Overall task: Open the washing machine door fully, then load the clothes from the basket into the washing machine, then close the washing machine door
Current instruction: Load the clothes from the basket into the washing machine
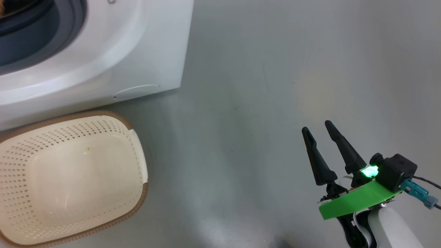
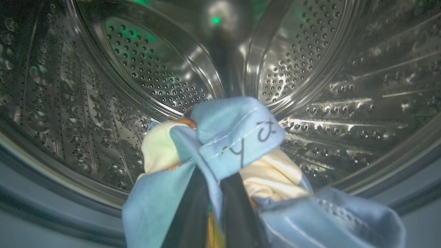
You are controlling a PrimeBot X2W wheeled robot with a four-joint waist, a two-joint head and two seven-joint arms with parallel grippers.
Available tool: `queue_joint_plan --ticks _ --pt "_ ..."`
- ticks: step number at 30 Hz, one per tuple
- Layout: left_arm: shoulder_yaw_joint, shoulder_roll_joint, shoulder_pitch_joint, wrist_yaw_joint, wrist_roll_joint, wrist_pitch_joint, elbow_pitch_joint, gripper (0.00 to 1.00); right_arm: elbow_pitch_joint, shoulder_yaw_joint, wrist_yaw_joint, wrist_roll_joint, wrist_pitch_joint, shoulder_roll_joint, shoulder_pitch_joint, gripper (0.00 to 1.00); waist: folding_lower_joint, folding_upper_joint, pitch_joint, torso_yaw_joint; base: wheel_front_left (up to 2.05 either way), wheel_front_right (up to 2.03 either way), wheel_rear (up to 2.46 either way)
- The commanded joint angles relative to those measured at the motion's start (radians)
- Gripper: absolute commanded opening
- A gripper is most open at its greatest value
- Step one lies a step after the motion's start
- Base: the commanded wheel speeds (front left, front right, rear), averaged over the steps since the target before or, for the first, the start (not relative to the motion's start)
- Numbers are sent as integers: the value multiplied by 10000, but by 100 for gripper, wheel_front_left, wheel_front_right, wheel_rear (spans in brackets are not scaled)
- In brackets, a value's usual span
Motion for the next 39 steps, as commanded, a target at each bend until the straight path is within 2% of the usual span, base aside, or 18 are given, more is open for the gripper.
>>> queue_joint_plan --ticks 1,6,17,20,21,22,23,26,39 --pt "275 600 -263 128 38 -65 -379 0 -253 178 16 -14 -120 -73 -45 100 0 0 161 -140 0 0 0" --pt "749 592 -237 292 111 -65 -1084 0 -288 161 16 -13 -120 -71 -105 100 0 0 275 -214 0 0 0" --pt "622 518 -372 130 602 -65 -112 0 -253 318 16 -23 -120 -33 -189 100 0 0 277 -333 0 0 0" --pt "742 555 -677 204 644 -65 -536 0 -267 322 16 -19 -120 -22 -222 100 0 0 338 -350 0 0 0" --pt "829 540 -700 244 648 -65 -819 8 -273 316 16 -19 -120 -11 -232 100 0 0 358 -352 0 0 0" --pt "906 525 -668 274 671 -65 -1083 45 -276 311 16 -20 -120 3 -243 100 0 0 374 -354 0 0 0" --pt "954 522 -598 326 741 -65 -1303 100 -276 309 16 -22 -120 18 -252 100 0 0 385 -355 0 0 0" --pt "1124 425 -379 465 845 -65 -1539 100 -260 322 16 -22 -120 46 -284 100 0 0 396 -357 0 0 0" --pt "1665 -42 159 224 978 -65 -1640 100 -245 227 16 -51 -120 47 -311 100 0 0 322 -199 0 0 0"
